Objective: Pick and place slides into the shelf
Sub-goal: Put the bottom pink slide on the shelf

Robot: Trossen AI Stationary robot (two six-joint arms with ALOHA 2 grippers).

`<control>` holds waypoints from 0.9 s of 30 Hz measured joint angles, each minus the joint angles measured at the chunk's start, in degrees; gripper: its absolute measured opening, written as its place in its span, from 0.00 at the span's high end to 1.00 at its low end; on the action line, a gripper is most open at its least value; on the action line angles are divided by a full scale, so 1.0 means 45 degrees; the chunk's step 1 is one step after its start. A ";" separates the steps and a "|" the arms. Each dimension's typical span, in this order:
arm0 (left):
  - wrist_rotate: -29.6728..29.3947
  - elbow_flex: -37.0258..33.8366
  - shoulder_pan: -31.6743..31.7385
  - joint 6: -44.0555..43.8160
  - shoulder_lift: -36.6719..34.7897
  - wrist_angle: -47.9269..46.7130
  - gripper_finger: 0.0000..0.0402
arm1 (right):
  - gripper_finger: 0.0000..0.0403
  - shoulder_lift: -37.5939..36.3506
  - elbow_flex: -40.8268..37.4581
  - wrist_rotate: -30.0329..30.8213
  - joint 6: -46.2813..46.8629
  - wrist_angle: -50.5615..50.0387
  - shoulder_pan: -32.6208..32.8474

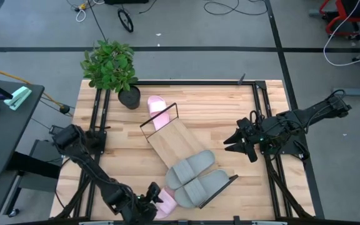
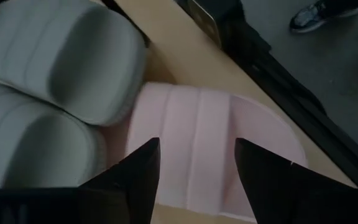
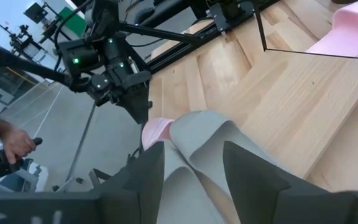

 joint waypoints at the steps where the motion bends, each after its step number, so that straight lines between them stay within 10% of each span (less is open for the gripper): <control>1: -0.0084 0.0000 -0.0047 0.0092 0.0083 -0.0034 0.47 | 0.58 0.0000 0.0000 0.0000 0.0002 -0.0002 0.0000; 27: 0.0060 0.0006 0.0024 0.0304 0.0873 0.0196 0.44 | 0.58 0.0000 0.0000 -0.0010 0.0450 0.0051 0.0000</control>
